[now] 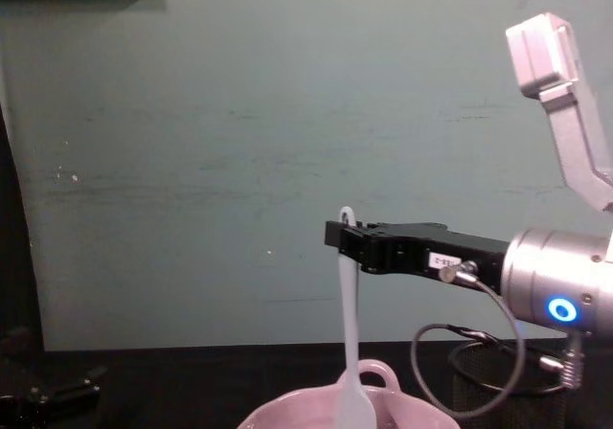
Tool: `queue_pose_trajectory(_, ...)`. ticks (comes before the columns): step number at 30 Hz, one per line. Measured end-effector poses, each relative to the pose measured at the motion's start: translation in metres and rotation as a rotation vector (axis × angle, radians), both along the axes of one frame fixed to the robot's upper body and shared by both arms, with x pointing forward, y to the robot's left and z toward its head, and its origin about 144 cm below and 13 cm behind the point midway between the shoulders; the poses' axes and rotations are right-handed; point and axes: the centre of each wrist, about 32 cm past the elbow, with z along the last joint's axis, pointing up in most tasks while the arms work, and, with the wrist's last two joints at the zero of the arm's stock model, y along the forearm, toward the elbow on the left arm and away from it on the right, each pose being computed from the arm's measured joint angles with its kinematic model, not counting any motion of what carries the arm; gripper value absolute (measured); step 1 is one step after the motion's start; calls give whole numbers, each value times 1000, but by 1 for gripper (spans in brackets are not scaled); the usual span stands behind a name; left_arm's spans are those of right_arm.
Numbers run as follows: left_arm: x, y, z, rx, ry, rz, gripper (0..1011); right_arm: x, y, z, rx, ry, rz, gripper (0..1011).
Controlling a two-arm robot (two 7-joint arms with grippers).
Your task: Use the one hand to pick up the spoon and stir the clear water in the bowl.
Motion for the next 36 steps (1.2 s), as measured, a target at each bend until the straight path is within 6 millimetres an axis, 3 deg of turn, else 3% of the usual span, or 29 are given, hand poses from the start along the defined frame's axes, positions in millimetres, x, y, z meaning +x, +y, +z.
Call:
queue_pose_trajectory(10,0,0,0,0,0,0,1011,-18,-8,-1,-8,4,4,109)
queue_pose_trajectory(20,0,0,0,0,0,0,1011,-29,5,-6,-7,11,53,109)
queue_pose_trajectory(28,0,0,0,0,0,0,1011,-26,23,-7,4,10,97,109)
queue_pose_trajectory(36,0,0,0,0,0,0,1011,-10,39,-2,14,-5,110,109)
